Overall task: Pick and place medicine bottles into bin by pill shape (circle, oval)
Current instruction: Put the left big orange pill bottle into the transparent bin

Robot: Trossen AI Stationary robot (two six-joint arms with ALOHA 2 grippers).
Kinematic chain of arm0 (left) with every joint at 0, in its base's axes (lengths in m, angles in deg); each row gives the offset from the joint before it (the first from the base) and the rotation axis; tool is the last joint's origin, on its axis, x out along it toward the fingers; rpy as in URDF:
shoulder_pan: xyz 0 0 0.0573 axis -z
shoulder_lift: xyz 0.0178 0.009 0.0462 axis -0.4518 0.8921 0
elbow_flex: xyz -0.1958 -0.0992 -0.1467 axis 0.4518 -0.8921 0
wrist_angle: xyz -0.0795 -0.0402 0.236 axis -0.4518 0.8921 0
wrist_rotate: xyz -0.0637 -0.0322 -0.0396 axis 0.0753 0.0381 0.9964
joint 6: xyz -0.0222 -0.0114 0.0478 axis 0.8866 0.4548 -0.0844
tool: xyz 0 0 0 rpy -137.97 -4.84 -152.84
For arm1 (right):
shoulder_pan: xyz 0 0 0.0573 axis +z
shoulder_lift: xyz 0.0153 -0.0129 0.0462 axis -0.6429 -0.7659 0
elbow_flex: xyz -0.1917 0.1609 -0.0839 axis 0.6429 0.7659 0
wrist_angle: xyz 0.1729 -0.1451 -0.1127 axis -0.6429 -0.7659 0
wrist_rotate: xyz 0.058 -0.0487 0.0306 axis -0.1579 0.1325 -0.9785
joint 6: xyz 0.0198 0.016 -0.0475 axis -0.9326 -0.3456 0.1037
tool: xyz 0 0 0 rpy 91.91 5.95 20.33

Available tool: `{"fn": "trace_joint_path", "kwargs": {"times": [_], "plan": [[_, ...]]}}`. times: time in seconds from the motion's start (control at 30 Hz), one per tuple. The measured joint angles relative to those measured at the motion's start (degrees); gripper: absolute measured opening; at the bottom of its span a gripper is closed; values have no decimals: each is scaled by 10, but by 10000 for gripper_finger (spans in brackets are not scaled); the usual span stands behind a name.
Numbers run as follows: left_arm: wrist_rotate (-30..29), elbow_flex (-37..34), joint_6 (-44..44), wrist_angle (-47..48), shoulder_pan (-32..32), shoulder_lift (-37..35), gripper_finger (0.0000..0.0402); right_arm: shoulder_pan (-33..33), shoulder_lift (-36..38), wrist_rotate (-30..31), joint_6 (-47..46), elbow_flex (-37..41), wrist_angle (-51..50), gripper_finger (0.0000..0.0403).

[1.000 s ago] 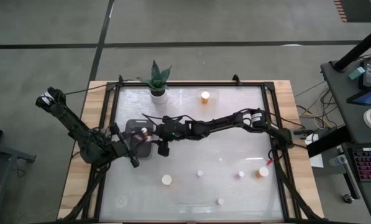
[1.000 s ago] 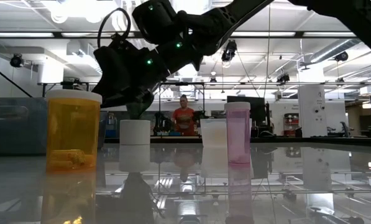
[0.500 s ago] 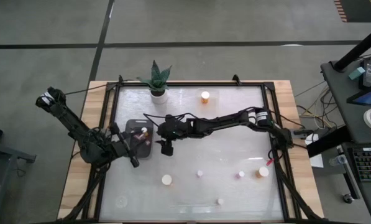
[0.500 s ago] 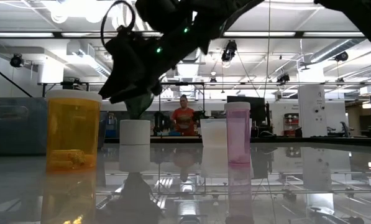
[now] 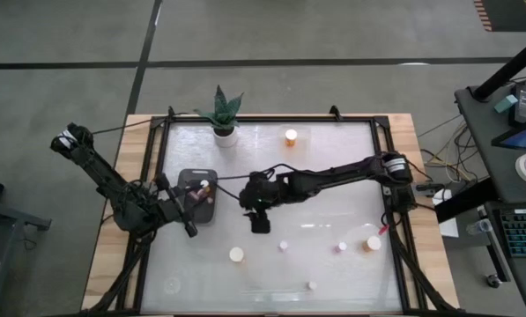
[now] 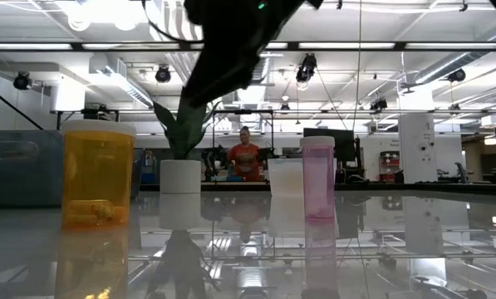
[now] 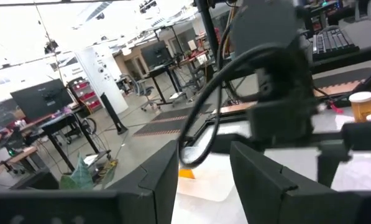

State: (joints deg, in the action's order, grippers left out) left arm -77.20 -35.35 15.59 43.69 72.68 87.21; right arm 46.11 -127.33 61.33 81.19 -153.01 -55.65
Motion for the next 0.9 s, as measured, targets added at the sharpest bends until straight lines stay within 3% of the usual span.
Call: {"fn": "trace_joint_path", "kwargs": {"times": [0.43,0.57,0.7,0.9], "plan": [[3,3,36,-25,0,10,130,75,169,2,-99,163,-51,219],[3,10,60,-25,0,18,130,105,241,55,-112,239,-41,219],[3,32,82,-26,0,36,130,136,322,113,-118,322,4,219],[2,87,75,-25,0,85,130,152,442,121,-87,449,130,219]]}}
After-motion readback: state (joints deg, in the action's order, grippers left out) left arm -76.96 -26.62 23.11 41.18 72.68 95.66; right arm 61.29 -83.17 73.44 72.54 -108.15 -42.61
